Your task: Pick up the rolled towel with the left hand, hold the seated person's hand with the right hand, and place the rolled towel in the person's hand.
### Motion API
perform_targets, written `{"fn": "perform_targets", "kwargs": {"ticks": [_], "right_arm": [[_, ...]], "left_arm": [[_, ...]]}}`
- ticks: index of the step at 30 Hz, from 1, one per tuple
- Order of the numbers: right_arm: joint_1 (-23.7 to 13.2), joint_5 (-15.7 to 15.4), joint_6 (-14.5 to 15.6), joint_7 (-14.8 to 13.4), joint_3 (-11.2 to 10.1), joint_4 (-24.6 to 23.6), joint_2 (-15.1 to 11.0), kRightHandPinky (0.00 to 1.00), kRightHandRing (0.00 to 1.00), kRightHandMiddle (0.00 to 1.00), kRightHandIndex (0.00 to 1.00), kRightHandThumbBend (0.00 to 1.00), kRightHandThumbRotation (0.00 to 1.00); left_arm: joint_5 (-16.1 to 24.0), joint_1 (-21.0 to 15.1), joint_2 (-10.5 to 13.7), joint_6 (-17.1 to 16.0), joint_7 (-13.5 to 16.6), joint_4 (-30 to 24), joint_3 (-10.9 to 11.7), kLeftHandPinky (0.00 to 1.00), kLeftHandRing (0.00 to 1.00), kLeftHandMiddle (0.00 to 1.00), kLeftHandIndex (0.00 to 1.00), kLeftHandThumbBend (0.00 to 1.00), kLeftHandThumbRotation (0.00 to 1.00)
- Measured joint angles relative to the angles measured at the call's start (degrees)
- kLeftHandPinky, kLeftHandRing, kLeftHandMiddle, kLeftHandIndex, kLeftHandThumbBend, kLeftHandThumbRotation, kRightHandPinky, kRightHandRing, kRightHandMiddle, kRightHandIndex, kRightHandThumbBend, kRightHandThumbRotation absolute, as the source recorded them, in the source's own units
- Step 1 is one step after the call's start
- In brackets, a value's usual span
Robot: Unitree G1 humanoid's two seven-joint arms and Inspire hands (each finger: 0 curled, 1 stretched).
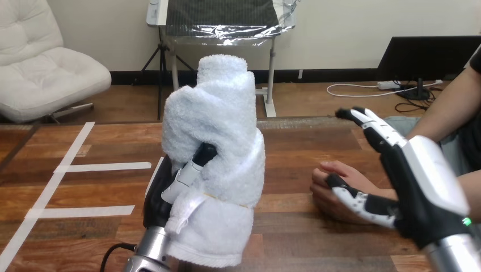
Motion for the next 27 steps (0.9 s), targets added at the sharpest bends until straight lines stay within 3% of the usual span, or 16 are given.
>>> {"fn": "perform_targets", "kwargs": {"ticks": [9,27], "right_arm": [[-3.3,-1.4,6.1,8.3,-1.8,-0.2,-6.1,0.82,0.9,0.91,0.86,0.74,0.0],[-9.6,-4.0,12.1,19.5,-2.0,3.1,-17.2,0.86,0.92,0.91,0.86,0.82,0.0]], "left_arm": [[1.9,1.1,0.0,-0.1,0.5,-2.6,-1.1,0.22,0.28,0.35,0.45,0.79,0.09],[3.0,2.2,0.0,-0.8,1.0,-4.7,-2.1,0.23,0.29,0.35,0.45,0.77,0.09]]}}
